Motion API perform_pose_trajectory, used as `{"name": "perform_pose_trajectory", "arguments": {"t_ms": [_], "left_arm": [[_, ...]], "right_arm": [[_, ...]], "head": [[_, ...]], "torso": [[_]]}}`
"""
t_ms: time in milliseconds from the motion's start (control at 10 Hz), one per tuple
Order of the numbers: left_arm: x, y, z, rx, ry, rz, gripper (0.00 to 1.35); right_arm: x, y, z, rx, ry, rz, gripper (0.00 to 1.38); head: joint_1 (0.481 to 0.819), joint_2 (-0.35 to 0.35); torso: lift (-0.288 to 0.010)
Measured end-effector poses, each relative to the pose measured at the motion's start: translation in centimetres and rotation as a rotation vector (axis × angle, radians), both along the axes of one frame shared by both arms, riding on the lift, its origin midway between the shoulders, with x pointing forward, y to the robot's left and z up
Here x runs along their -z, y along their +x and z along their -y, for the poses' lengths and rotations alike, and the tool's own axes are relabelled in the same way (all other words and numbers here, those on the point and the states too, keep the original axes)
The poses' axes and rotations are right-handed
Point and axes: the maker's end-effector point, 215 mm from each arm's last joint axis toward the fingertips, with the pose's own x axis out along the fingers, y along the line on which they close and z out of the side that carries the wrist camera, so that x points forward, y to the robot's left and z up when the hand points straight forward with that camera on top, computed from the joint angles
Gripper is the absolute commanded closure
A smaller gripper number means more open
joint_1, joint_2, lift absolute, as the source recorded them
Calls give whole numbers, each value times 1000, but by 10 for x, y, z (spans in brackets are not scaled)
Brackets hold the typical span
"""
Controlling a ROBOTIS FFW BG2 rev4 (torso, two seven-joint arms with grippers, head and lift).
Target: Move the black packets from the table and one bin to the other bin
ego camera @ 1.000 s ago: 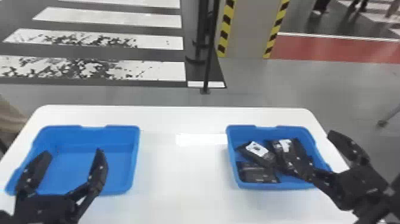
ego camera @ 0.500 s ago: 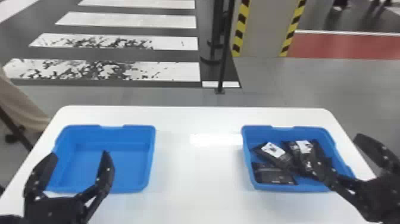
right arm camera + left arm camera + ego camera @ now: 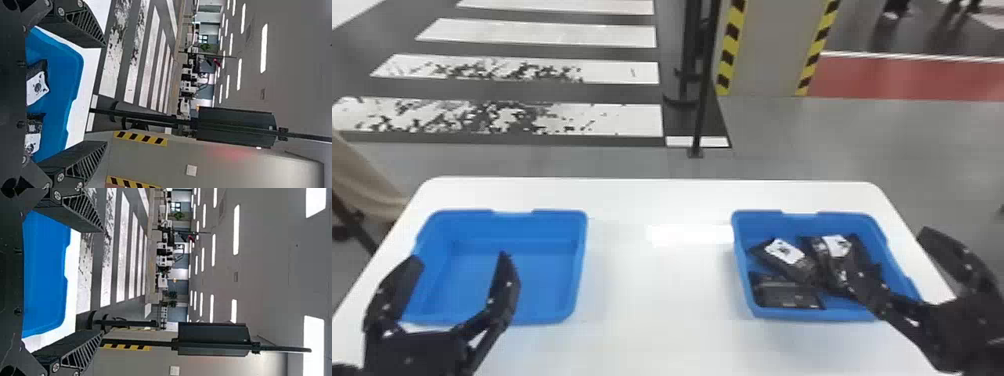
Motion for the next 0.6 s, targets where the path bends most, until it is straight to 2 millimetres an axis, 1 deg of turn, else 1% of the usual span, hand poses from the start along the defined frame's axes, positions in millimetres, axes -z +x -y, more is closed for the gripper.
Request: {"name": "perform_pose_trajectory", "arguments": {"t_ms": [300,600], "left_arm": [[-5,0,-2,-3,5,16,119],[-9,-1,-4,-6,9,30,121]], "right_arm": [[2,2,-3,-4,6,3,150],[7,2,-1,2,23,-4,150]], "head": [[695,-66],[695,-64]], "torso": [[-110],[-110]]}}
